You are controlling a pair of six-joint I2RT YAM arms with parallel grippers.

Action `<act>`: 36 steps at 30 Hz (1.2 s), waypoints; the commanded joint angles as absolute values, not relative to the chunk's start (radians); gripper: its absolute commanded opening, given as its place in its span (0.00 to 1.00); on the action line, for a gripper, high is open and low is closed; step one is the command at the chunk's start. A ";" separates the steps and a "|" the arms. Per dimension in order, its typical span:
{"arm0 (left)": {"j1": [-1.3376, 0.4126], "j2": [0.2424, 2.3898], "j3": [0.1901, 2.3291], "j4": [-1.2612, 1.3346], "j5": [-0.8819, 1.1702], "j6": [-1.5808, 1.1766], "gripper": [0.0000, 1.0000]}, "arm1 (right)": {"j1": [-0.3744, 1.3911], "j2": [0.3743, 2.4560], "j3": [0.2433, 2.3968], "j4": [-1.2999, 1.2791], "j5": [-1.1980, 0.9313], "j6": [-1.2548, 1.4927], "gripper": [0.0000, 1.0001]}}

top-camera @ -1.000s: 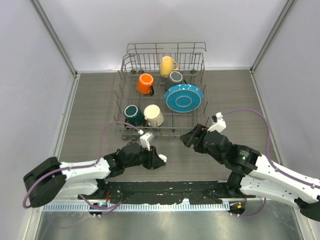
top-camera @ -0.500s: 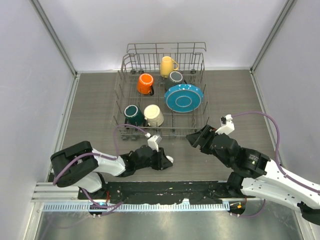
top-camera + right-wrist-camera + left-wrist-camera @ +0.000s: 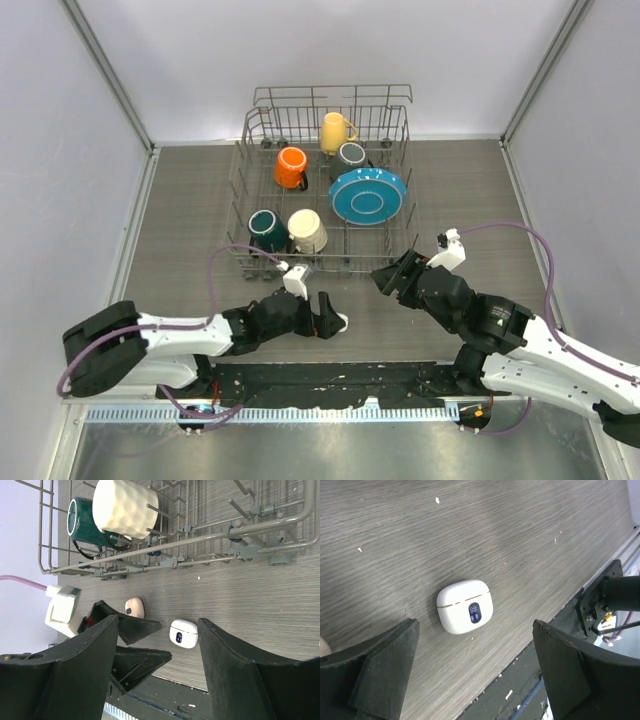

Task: Insert the wireless bluetooth earbuds into the charging case
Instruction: Place the charging case at the center of the board, then reset both arms

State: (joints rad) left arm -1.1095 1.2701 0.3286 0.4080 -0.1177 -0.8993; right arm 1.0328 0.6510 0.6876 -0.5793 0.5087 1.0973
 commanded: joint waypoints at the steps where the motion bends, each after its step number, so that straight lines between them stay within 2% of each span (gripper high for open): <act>1: -1.150 1.099 0.379 0.189 -0.248 -0.854 1.00 | 1.034 0.643 0.700 -0.584 0.572 1.083 0.70; 5: -1.279 0.939 0.475 -0.039 -0.499 -0.762 1.00 | 1.032 0.640 0.672 -0.630 0.658 1.089 0.72; 12: -1.292 0.743 0.573 -0.250 -0.652 -0.794 1.00 | 1.031 0.582 0.687 -0.713 0.733 1.085 0.73; 15: -1.292 0.672 0.632 -0.336 -0.641 -0.692 1.00 | 1.031 0.558 0.721 -0.733 0.782 1.039 0.73; 22: -1.264 0.548 0.725 -0.446 -0.817 -0.490 1.00 | 1.031 0.606 0.859 -0.816 0.929 0.901 0.75; 25: -1.157 0.525 0.761 -0.423 -0.766 -0.362 1.00 | 1.022 0.718 0.949 -0.873 1.039 0.804 0.75; 28: -0.968 0.596 0.805 -0.428 -0.562 -0.304 1.00 | 0.948 0.834 1.020 -0.874 1.078 0.683 0.84; 29: -0.853 0.638 0.819 -0.437 -0.402 -0.296 1.00 | 0.913 0.853 1.034 -0.861 1.054 0.651 0.84; 32: -0.628 0.762 0.893 -0.471 -0.283 -0.310 1.00 | 0.688 0.877 1.066 -0.772 0.832 0.507 0.86; 33: -0.574 0.776 0.909 -0.474 -0.222 -0.311 1.00 | 0.531 0.877 1.066 -0.725 0.757 0.474 0.87; 34: -0.524 0.784 0.931 -0.480 -0.187 -0.325 1.00 | 0.459 0.884 1.066 -0.707 0.667 0.444 0.87; 36: -0.396 0.776 0.980 -0.465 -0.106 -0.324 1.00 | 0.238 0.926 1.062 -0.681 0.397 0.428 0.88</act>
State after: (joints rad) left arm -0.5636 0.7738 0.8928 -0.4446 -0.3443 -0.3519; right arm 0.5243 0.9062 1.0233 -0.7738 0.7643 0.5720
